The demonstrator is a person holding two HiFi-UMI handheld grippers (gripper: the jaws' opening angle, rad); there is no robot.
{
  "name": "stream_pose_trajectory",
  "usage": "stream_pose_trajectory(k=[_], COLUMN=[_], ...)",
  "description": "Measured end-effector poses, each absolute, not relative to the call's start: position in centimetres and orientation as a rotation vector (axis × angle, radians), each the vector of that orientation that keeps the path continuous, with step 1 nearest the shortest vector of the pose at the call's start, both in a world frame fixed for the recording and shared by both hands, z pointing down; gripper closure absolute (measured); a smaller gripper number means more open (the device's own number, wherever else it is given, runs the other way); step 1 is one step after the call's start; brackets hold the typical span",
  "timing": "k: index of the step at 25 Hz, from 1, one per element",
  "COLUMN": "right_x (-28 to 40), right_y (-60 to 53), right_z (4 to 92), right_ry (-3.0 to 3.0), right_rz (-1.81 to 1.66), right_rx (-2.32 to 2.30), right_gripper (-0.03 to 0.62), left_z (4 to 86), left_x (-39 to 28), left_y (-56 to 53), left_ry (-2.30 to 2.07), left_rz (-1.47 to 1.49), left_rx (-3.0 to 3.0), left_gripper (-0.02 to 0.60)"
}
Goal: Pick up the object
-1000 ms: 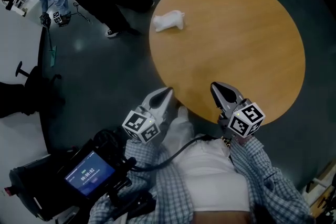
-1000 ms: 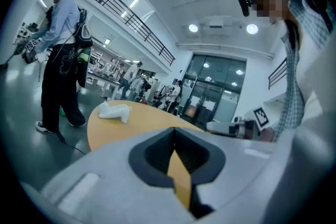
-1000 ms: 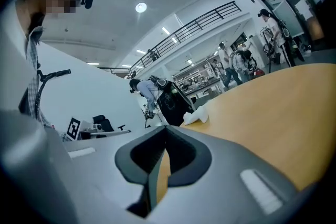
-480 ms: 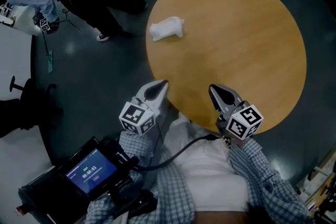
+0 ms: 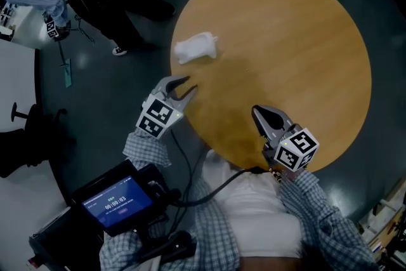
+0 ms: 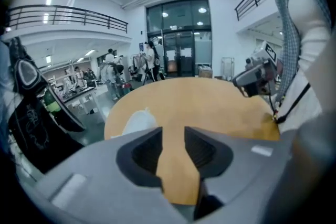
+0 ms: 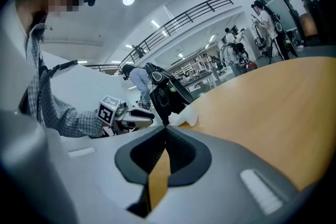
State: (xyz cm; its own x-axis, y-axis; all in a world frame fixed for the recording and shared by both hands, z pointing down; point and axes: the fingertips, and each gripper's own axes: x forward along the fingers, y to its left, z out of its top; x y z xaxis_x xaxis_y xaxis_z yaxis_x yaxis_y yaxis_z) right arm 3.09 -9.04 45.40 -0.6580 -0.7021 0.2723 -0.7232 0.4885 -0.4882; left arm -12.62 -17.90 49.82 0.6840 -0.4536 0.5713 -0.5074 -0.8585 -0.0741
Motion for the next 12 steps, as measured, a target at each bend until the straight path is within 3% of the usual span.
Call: stream_pose_trajectory(k=[6, 12], right_x=[5.4, 4.5], right_y=[-12.2, -9.8], right_z=[46.8, 46.4], right_ry=[-2.661, -2.627], right_rz=[0.951, 0.97], right_rx=[1.292, 1.346], right_gripper=[0.591, 0.591], left_z=[53.6, 55.6], left_x=[-10.8, -14.0], left_y=[-24.4, -26.3], left_ry=[-0.584, -0.428], left_rz=[1.289, 1.645], left_rx=[2.814, 2.755], left_gripper=[0.333, 0.265])
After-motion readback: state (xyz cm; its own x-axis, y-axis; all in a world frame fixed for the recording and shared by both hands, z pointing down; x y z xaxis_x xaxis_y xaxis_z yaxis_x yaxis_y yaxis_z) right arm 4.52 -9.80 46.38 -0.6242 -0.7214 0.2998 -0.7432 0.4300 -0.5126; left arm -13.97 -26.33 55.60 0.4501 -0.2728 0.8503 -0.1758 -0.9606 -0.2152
